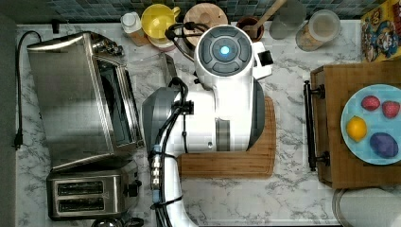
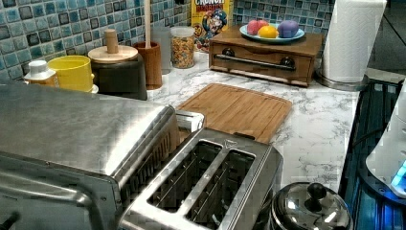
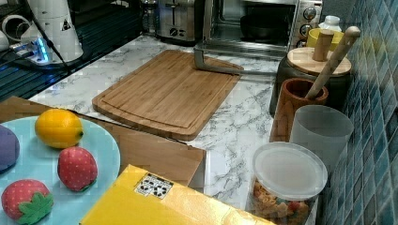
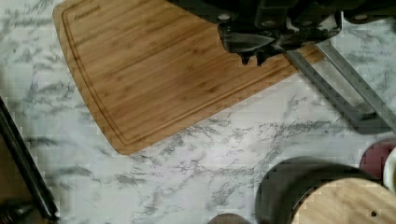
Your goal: Close the oven.
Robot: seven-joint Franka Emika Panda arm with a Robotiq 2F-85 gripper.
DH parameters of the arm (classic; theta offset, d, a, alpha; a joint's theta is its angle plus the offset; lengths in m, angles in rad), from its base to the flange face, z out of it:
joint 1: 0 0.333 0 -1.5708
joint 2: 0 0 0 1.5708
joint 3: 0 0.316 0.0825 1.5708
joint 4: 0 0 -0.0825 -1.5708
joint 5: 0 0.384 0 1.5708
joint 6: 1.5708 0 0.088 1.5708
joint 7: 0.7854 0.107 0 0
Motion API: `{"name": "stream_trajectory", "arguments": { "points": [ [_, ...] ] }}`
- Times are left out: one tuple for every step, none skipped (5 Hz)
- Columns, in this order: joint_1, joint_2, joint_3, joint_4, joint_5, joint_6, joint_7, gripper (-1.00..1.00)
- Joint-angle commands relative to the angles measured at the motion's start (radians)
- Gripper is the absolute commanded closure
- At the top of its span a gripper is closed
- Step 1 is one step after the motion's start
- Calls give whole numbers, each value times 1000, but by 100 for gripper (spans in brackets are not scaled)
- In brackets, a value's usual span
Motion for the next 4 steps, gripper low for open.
{"name": "stream_trajectory", "arguments": {
  "points": [
    [-76,50,-37,-22,291,101,-439,100],
    [-19,137,-146,52,402,-14,-627,100],
    [-75,186,-91,66,453,-53,-738,100],
    [-76,185,-65,-7,508,-11,-867,100]
  ]
}}
